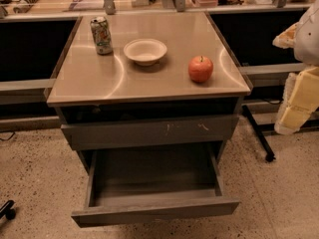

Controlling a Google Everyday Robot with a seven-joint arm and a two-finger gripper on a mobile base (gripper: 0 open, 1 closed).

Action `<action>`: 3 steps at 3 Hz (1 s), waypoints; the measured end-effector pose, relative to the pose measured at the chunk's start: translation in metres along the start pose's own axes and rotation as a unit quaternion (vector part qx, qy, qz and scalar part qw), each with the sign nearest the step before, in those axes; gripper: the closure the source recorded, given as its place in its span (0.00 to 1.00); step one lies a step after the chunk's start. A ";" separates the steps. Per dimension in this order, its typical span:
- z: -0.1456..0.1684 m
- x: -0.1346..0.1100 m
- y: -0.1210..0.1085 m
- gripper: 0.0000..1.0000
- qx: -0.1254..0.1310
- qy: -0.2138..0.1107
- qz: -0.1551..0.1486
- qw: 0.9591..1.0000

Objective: Place apple into middle drawer

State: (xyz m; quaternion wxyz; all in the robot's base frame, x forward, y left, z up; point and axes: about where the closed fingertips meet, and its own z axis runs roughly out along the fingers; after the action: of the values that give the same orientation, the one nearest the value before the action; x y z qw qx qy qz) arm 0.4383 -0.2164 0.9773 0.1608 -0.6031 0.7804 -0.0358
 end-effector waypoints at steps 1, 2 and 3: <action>-0.001 0.000 -0.002 0.00 0.003 -0.004 0.001 1.000; 0.005 -0.007 -0.026 0.00 0.008 -0.038 0.005 0.999; 0.019 -0.019 -0.067 0.00 0.015 -0.076 0.008 0.997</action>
Offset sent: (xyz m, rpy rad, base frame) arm 0.0623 -0.0010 0.0036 0.1655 -0.0559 0.0160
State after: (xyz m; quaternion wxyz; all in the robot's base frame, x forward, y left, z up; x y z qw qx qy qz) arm 0.5106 -0.2141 0.9804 0.2291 -0.5952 0.7702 -0.0004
